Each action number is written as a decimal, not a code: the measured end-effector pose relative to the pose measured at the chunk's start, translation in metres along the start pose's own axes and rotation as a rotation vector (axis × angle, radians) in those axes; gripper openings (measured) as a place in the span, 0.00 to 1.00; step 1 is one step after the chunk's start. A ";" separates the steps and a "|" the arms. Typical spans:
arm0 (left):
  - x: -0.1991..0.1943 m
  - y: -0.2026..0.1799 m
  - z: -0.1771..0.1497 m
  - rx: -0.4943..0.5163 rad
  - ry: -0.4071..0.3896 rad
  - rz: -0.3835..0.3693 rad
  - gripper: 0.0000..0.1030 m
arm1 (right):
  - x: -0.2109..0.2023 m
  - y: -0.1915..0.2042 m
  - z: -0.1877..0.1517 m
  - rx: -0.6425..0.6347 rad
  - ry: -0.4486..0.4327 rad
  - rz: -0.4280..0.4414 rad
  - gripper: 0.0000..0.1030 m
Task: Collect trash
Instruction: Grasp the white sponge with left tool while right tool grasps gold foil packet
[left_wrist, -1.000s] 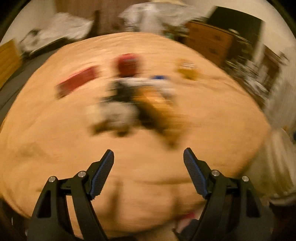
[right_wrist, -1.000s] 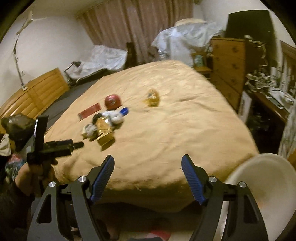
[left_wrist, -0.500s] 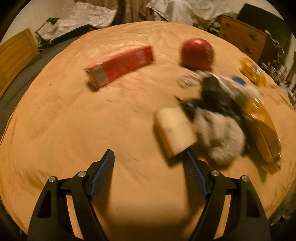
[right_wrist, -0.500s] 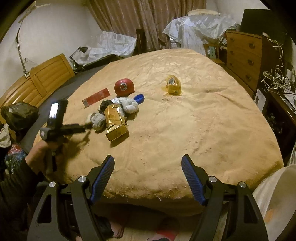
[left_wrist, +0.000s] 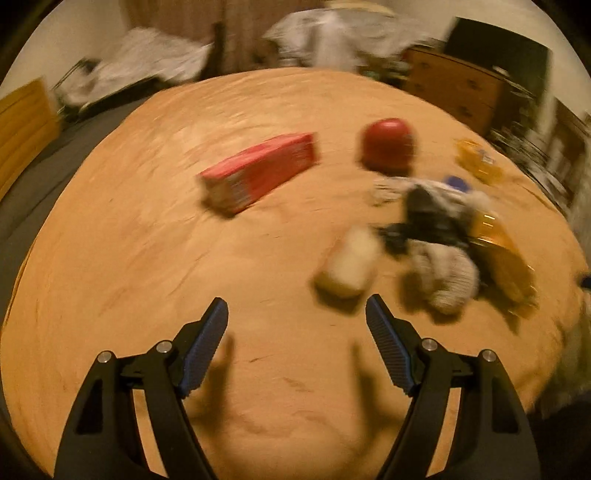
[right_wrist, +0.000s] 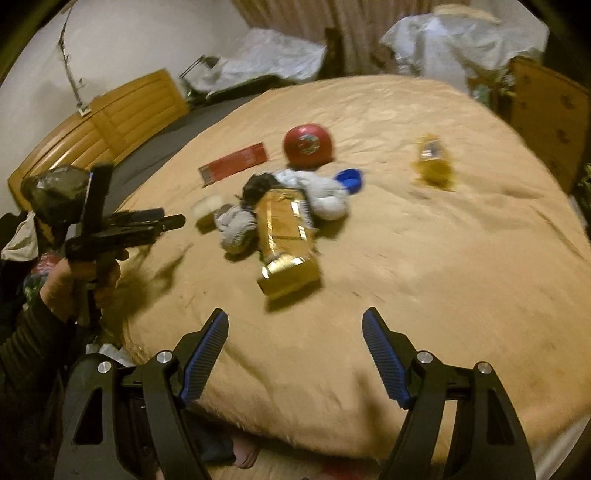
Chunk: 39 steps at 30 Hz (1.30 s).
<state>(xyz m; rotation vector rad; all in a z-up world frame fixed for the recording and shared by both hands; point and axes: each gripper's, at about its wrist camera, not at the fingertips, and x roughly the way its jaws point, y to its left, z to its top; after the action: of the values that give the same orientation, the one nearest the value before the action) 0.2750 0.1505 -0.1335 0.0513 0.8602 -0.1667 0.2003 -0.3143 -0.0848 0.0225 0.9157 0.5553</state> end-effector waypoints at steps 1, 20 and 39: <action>0.003 -0.008 0.006 0.029 -0.001 -0.016 0.72 | 0.012 0.002 0.010 -0.001 0.014 0.020 0.74; 0.055 -0.036 0.026 0.107 0.036 -0.077 0.38 | 0.097 0.017 0.056 0.004 0.075 0.007 0.47; 0.033 -0.032 -0.016 -0.031 0.081 0.037 0.44 | 0.063 0.010 0.002 -0.053 0.147 -0.170 0.54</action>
<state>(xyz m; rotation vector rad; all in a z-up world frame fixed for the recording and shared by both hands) 0.2785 0.1171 -0.1684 0.0451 0.9416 -0.1170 0.2274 -0.2760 -0.1278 -0.1440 1.0346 0.4268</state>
